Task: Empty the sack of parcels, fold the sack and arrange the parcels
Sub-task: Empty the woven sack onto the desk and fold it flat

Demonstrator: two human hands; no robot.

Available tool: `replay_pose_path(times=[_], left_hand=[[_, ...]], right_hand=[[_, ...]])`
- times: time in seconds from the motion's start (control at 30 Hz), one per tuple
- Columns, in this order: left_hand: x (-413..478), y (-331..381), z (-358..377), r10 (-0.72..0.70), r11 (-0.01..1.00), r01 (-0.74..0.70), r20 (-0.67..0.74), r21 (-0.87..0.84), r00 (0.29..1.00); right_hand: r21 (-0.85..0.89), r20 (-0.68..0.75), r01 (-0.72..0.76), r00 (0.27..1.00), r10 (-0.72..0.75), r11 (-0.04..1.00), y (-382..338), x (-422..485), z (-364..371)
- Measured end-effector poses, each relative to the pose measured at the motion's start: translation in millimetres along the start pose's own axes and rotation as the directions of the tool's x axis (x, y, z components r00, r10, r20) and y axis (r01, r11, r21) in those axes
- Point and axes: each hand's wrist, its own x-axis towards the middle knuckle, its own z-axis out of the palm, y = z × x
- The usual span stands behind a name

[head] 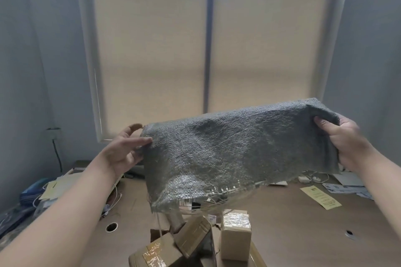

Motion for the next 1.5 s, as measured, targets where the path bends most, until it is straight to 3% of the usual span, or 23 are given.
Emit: replay_pose_path(times=[0.07,0.2,0.4,0.63,0.77,0.97,1.2,1.5], left_hand=[[-2.0,-8.9,1.7,0.026,0.996,-0.026,-0.003,-0.080,1.000],[-5.1,-23.5,0.1,0.010,0.999,-0.001,0.210,-0.041,0.978],[-3.0,-20.8,3.3,0.013,0.999,-0.017,0.117,0.030,0.993],[-4.7,-3.0,0.8,0.095,0.984,-0.116,0.149,0.137,0.984],[1.0,3.2,-4.3,0.113,0.986,-0.127,0.128,0.108,0.985],[6.9,6.0,-9.4,0.117,0.984,-0.136,0.163,0.112,0.980],[10.2,4.4,-10.8,0.112,0.985,-0.131,0.158,0.114,0.981],[6.1,3.7,-13.2,0.078,0.983,-0.098,0.131,0.154,0.988]], right_hand=[[0.011,-0.029,0.015,0.999,-0.014,1.000,3.3,1.3,2.5],[0.047,-0.060,0.030,0.998,-0.027,0.998,5.8,3.0,7.3],[0.060,-0.017,-0.015,1.000,0.016,0.998,2.5,-0.1,0.4],[0.004,0.054,-0.081,0.995,0.080,0.997,-0.4,-5.0,-6.5],[0.042,0.140,-0.133,0.982,0.126,0.990,-2.0,-6.5,-9.9],[0.160,0.132,-0.129,0.985,0.109,0.979,-3.1,-3.1,-14.6],[0.141,0.199,-0.152,0.972,0.123,0.978,-0.3,-0.5,-20.6],[0.106,0.071,-0.153,0.987,0.146,0.983,3.5,10.8,-20.9]])
